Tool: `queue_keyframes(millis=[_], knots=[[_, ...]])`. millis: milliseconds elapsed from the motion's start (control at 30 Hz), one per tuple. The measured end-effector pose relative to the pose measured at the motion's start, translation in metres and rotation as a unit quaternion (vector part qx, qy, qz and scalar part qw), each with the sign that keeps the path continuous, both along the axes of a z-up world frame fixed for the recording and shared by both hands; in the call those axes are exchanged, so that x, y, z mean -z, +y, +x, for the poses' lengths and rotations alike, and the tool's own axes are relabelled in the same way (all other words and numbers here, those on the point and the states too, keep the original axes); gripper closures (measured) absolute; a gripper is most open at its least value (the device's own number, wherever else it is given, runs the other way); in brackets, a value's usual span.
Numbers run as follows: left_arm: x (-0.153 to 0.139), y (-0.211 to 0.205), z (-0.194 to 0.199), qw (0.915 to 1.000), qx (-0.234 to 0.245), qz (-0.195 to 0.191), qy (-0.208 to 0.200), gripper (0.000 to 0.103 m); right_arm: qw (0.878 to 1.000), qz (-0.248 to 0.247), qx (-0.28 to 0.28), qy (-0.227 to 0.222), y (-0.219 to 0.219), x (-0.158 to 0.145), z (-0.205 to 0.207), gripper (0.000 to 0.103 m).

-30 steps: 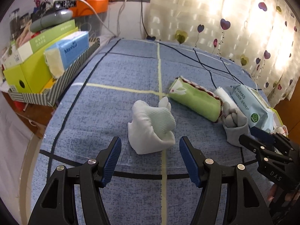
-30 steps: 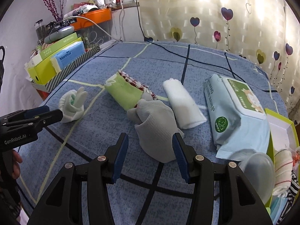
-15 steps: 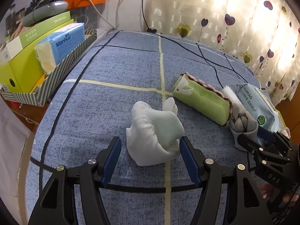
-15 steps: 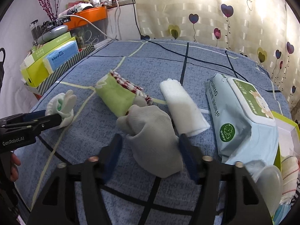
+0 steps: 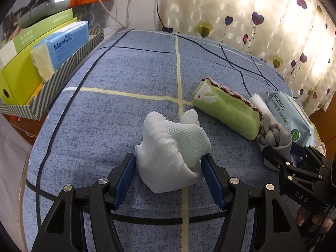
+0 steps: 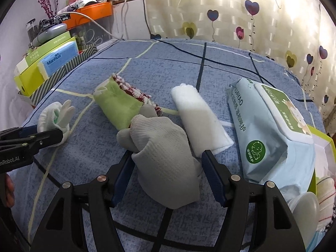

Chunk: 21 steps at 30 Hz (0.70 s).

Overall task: Organize soft objects
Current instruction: 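Grasp the white knit glove with the left tool while the right tool grasps the grey glove, then carry the white glove and grey glove over the white box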

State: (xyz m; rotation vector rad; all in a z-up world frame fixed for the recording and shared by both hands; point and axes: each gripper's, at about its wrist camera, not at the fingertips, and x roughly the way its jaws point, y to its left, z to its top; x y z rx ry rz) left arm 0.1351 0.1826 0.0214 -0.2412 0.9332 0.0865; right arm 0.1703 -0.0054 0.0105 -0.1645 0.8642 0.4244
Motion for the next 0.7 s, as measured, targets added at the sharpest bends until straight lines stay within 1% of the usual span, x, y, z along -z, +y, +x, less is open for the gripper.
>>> queue_keyframes(millis=[133, 233, 300, 333, 400, 467, 500, 600, 700], knots=[[0.0013, 0.0007, 0.0012, 1.0, -0.001, -0.004, -0.001, 0.039, 1.0, 0.007, 0.005, 0.008, -0.0018, 0.0017, 0.0026, 0.037], [0.0009, 0.0005, 0.0009, 1.0, -0.001, -0.005, -0.004, 0.045, 1.0, 0.009, 0.005, 0.007, -0.0025, 0.0016, 0.0022, 0.038], [0.0006, 0.0005, 0.0008, 1.0, -0.003, -0.003, -0.005, 0.05, 1.0, 0.009, 0.008, 0.004, -0.0034, 0.0008, 0.0016, 0.045], [0.0002, 0.0007, 0.0008, 1.0, -0.003, -0.002, -0.005, 0.052, 1.0, 0.011, 0.01, 0.004, -0.0043, 0.0004, 0.0015, 0.046], [-0.0009, 0.0005, 0.0, 1.0, -0.003, 0.001, -0.008, 0.06, 1.0, 0.016, 0.012, 0.003, -0.0061, -0.0007, 0.0006, 0.05], [-0.0022, 0.0001, -0.0006, 0.9999, -0.003, 0.006, -0.009, 0.062, 1.0, 0.016, 0.011, 0.002, -0.0066, -0.0016, -0.0003, 0.051], [-0.0028, -0.0003, -0.001, 0.9999, -0.003, 0.008, -0.01, 0.065, 1.0, 0.016, 0.01, 0.001, -0.0065, -0.0024, -0.0008, 0.053], [-0.0041, -0.0021, -0.0022, 0.9998, -0.003, 0.014, -0.011, 0.068, 1.0, 0.016, 0.01, -0.003, -0.0069, -0.0045, -0.0024, 0.058], [-0.0057, -0.0033, -0.0043, 0.9997, -0.005, 0.018, -0.013, 0.069, 1.0, 0.016, 0.009, -0.004, -0.0065, -0.005, -0.0033, 0.061]])
